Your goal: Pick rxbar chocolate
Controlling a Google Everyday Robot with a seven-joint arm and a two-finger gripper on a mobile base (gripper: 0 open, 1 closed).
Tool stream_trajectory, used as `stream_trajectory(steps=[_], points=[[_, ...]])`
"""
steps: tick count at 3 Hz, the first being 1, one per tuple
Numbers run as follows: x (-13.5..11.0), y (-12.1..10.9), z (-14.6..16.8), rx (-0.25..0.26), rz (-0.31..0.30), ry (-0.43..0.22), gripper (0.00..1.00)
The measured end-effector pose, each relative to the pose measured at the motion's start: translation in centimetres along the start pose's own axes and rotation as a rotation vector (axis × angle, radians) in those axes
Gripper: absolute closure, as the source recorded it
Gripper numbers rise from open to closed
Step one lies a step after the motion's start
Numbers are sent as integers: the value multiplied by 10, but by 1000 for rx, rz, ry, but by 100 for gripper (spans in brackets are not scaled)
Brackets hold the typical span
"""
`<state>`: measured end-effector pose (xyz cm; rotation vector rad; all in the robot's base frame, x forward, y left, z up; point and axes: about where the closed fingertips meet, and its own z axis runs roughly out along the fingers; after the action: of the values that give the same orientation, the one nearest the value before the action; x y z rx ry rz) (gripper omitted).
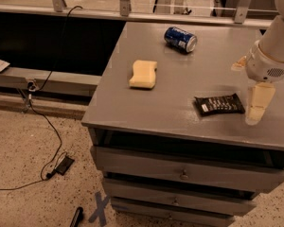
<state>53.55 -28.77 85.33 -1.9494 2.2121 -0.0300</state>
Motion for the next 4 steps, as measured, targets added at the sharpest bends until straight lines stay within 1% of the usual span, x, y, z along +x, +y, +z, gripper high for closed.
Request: stream_trajectory(steps=[1,2,3,4], points=[[-4,15,19,-31,-40,2,0],[-10,17,32,-39,-74,9,0],[-22,15,34,-55,-121,1,16],[-33,13,35,-104,-158,12,39]])
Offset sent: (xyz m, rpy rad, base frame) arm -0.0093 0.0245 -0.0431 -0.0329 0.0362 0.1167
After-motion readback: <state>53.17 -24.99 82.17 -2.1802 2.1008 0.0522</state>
